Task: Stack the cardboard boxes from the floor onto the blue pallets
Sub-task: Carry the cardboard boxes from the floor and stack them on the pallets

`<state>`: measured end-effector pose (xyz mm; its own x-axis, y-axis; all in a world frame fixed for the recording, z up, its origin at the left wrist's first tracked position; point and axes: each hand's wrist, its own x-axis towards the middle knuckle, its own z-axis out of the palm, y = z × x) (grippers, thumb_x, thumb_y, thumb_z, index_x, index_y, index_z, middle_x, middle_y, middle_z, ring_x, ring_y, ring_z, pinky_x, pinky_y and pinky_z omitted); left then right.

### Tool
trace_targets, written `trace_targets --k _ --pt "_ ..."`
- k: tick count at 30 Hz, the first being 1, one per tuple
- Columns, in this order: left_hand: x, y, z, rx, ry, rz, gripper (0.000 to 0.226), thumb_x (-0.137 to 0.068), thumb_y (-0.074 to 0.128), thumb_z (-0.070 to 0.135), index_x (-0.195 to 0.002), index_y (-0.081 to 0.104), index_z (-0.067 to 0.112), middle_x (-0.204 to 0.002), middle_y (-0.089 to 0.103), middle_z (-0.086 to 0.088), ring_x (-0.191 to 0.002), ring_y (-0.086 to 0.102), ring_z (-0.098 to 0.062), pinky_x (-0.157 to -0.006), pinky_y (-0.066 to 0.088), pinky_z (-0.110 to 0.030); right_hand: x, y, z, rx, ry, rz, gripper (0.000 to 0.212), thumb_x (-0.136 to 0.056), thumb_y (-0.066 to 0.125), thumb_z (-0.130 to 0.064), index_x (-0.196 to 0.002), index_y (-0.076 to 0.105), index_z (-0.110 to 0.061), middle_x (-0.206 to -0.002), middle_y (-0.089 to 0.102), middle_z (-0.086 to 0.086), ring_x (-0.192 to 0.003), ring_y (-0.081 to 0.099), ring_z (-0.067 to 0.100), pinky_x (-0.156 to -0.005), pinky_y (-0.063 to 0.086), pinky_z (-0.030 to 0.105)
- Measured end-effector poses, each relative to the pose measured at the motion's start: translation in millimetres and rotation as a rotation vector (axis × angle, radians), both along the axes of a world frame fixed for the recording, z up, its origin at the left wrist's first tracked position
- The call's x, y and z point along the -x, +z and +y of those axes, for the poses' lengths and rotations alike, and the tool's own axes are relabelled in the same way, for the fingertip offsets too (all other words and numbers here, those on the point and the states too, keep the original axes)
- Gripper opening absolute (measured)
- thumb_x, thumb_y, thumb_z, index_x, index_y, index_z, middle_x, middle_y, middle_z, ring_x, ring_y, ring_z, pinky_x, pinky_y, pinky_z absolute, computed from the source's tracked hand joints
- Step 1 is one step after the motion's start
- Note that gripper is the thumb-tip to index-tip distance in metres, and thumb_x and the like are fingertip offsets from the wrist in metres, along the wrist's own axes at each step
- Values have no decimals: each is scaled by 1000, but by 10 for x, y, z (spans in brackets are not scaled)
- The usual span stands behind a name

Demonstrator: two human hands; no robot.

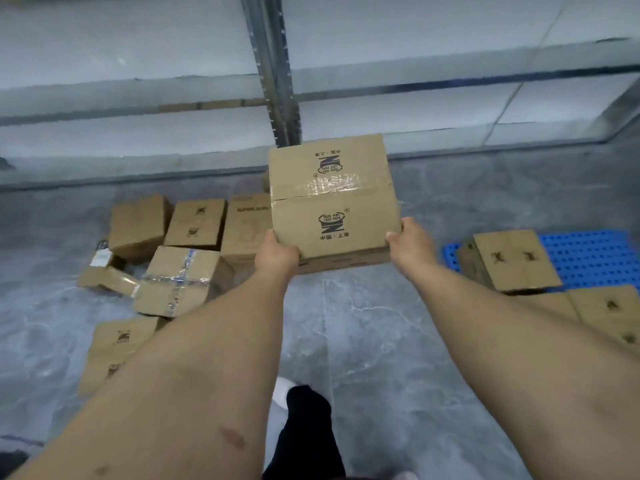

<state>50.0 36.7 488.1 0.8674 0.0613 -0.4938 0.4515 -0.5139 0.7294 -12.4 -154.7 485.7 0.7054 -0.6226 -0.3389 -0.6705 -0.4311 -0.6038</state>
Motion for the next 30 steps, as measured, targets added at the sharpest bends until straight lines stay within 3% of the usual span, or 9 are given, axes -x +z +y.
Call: trace_targets --k 3,7,12,16,18,20,22,25,30 --pt "344 74 -487 7 -99 -23 35 -82 54 3 -116 50 12 -117 58 -13 -107 54 -31 -93 46 -36 510 93 -425 17 -89 8 25 -93 45 -19 -112 52 -5 -111 59 20 -96 54 33 -68 34 31" --pt "898 189 -1197 -27 -273 -66 39 -84 54 7 -122 48 12 -117 56 -13 -108 52 -32 -87 45 -31 1330 213 -998 40 -232 18 30 -92 46 -20 -118 51 -6 -116 59 19 -107 55 35 -77 40 36" --pt "1429 265 -1952 -27 -480 -75 37 -85 54 9 -121 46 11 -113 54 -10 -92 47 -24 -74 38 -30 2183 282 -1514 0 -412 -54 29 -93 45 -19 -120 49 -10 -110 60 12 -89 53 28 -68 35 31" --pt "1737 287 -2523 -11 -616 -54 39 -84 55 7 -122 47 11 -114 56 -10 -99 53 -28 -80 45 -34 2694 307 -1867 23 -557 -32 30 -95 45 -20 -123 47 -8 -112 60 14 -91 55 29 -69 40 34" --pt "1856 272 -2785 28 -680 -36 43 -84 54 5 -125 48 12 -118 57 -10 -106 54 -28 -89 46 -35 2887 303 -2020 25 -629 -39 32 -96 45 -19 -125 46 -8 -111 60 12 -81 53 23 -62 37 29" --pt "1936 269 -3037 38 -758 -30 43 -85 52 5 -127 47 13 -118 58 -10 -103 53 -25 -87 45 -34 3044 307 -2139 25 -718 -51 32 -96 44 -18 -127 45 -8 -105 59 10 -65 45 14 -49 31 26" --pt "1991 287 -3280 28 -836 -27 43 -85 52 6 -127 46 14 -113 57 -8 -97 52 -22 -82 44 -33 3172 319 -2238 38 -798 -37 36 -97 43 -18 -131 42 -8 -101 59 10 -62 42 13 -46 28 25" --pt "2081 317 -3652 19 -948 -8 44 -85 53 8 -127 45 14 -115 57 -9 -104 53 -26 -89 46 -37 3359 357 -2395 34 -902 -4 38 -96 42 -18 -132 41 -7 -106 59 13 -72 45 19 -48 30 27" --pt "2314 344 -4196 -2 -1124 -9 51 -87 55 11 -135 39 18 -122 57 -8 -103 54 -23 -89 46 -34 3679 445 -2632 40 -1063 3 30 -94 45 -17 -120 48 -4 -112 58 18 -95 54 31 -70 37 30"
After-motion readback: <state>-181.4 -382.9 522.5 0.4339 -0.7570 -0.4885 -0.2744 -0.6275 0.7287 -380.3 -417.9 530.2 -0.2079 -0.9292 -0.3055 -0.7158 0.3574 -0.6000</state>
